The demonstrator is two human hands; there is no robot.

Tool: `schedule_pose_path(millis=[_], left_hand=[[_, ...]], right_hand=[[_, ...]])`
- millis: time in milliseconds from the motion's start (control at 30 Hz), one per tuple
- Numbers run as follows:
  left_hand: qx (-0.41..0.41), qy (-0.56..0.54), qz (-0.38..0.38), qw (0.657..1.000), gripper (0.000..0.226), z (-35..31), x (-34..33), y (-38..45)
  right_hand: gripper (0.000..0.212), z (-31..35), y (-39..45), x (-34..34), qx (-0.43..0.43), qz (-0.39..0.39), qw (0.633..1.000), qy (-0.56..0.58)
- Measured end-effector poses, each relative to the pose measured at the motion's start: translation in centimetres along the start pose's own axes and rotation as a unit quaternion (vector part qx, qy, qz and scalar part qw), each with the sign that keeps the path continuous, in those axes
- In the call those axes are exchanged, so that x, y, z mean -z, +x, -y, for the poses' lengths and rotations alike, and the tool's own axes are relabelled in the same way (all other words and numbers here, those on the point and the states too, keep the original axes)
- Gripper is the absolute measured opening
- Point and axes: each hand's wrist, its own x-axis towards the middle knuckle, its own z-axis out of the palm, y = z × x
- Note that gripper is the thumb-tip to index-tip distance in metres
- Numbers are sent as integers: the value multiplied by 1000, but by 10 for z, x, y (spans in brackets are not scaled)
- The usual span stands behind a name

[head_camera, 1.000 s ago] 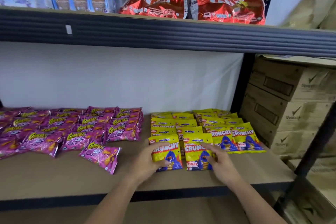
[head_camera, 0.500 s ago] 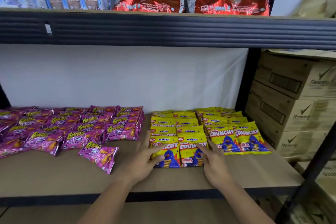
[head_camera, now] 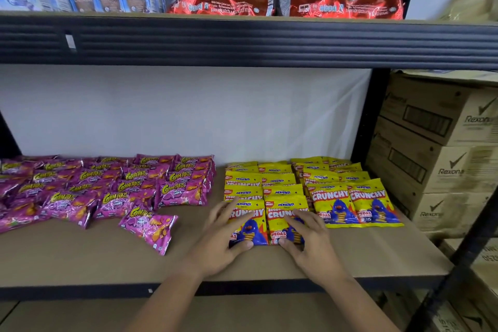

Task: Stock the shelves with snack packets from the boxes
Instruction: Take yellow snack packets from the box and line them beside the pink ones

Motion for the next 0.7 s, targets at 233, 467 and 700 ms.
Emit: schedule_pose_path(millis=[233,467,700], left_hand=[[16,26,7,1000,60,-7,0,-1],[-35,-25,-69,997,56,-6,4,-29],[-52,-135,-193,970,22,13,32,-128]], right_hand=[[62,-2,-1,-3,9,-7,1000,-16],[46,28,-20,-4,64,-94,993,25],[34,121,-76,-45,102,-115,980,129]])
